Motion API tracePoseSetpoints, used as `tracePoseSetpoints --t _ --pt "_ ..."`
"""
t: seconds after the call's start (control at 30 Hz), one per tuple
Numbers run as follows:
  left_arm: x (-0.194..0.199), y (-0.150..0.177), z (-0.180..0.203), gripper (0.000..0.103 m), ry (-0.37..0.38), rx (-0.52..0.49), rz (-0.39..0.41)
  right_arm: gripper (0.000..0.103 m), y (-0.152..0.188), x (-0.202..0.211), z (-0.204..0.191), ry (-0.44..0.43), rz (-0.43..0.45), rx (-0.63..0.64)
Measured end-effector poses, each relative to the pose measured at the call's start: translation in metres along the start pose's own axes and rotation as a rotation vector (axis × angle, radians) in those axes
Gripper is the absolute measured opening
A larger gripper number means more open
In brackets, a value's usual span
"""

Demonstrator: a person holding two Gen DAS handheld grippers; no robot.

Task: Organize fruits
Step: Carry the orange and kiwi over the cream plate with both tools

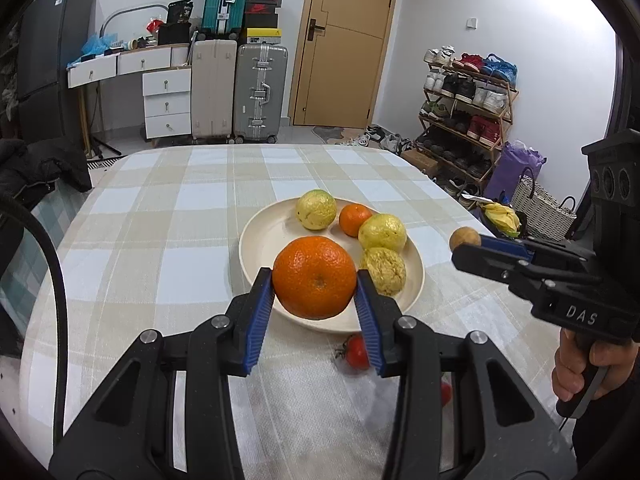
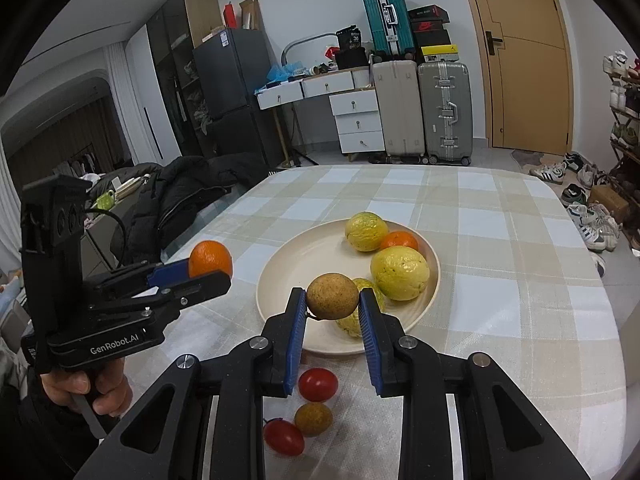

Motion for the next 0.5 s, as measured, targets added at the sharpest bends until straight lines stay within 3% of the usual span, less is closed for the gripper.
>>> tracePoseSetpoints --t 0.5 --pt "-0.052 0.003 -0.006 0.038 -0.03 0.004 -0.056 0.027 0.011 -0.033 0.007 -0.036 -0.083 -0.079"
Point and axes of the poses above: each gripper's, at about its wrist camera, not at the fingertips, and x roughly against the way its jaws point, z to its right, y to its underside, the point moved 10 cm from there along -x, roughly the way its jaws point, and after that the axes turned 5 degrees about z, right-handed, at the moved point
